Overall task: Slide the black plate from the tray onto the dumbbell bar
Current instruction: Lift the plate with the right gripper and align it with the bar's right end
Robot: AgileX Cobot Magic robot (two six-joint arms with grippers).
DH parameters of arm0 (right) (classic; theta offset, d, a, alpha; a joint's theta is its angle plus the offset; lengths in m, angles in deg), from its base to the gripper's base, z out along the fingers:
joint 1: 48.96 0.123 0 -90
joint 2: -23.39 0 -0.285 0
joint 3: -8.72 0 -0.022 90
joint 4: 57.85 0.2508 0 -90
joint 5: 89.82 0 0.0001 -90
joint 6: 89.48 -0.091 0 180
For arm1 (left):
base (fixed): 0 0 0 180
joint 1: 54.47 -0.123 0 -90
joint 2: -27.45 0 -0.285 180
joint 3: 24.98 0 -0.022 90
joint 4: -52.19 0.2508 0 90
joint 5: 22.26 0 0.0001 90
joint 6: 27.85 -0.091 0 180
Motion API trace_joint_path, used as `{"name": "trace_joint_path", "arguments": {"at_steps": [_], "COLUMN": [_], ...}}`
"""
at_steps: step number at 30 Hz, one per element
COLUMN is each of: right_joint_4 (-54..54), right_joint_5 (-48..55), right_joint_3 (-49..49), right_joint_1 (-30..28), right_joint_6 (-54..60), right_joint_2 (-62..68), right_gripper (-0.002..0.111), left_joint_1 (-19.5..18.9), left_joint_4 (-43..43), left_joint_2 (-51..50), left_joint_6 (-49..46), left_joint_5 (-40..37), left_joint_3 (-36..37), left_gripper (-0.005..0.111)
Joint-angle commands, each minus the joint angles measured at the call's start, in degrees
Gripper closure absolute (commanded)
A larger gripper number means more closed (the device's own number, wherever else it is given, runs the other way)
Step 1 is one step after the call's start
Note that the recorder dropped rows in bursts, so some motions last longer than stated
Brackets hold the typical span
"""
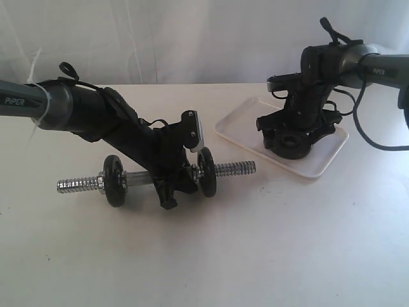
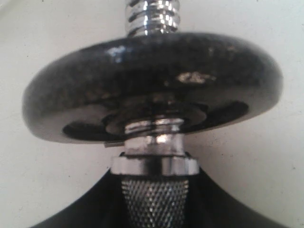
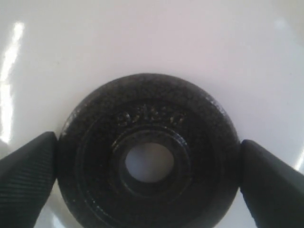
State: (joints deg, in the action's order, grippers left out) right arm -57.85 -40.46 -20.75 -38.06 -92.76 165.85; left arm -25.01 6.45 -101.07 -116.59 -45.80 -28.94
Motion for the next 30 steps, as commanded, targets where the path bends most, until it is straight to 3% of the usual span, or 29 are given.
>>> {"name": "trace_joint_path", "arguments": {"at_steps": [1, 11, 21, 30], "right_joint_4": [10.3, 27.02, 55.8, 75.99], "right_joint_5": [1.34, 4.29, 5.69, 14.94], "right_joint_3": [0.8, 4.02, 15.43, 22.88], "right_joint_1": [-1.58, -5.98, -11.13, -15.86], "right_joint_6": [8.12, 21.33, 46.49, 66.67], "right_joint_2": [-2.27, -8.38, -10.53, -10.42], "right_gripper": [0.108, 0.108, 0.108, 0.108], "left_joint_1": [-0.15, -0.15, -0.15, -0.15], "left_joint_4": [-3.89, -3.89, -3.89, -5.58], "left_joint_2": [-1.74, -1.74, -1.74, -1.74], "left_joint_6": [0.0, 0.11, 0.22, 0.22], "left_joint_5": [0.14, 0.03, -0.08, 2.55], "left_joint_3": [1.08, 1.08, 1.08, 1.08], "left_gripper": [0.107, 0.107, 0.107, 0.107]}}
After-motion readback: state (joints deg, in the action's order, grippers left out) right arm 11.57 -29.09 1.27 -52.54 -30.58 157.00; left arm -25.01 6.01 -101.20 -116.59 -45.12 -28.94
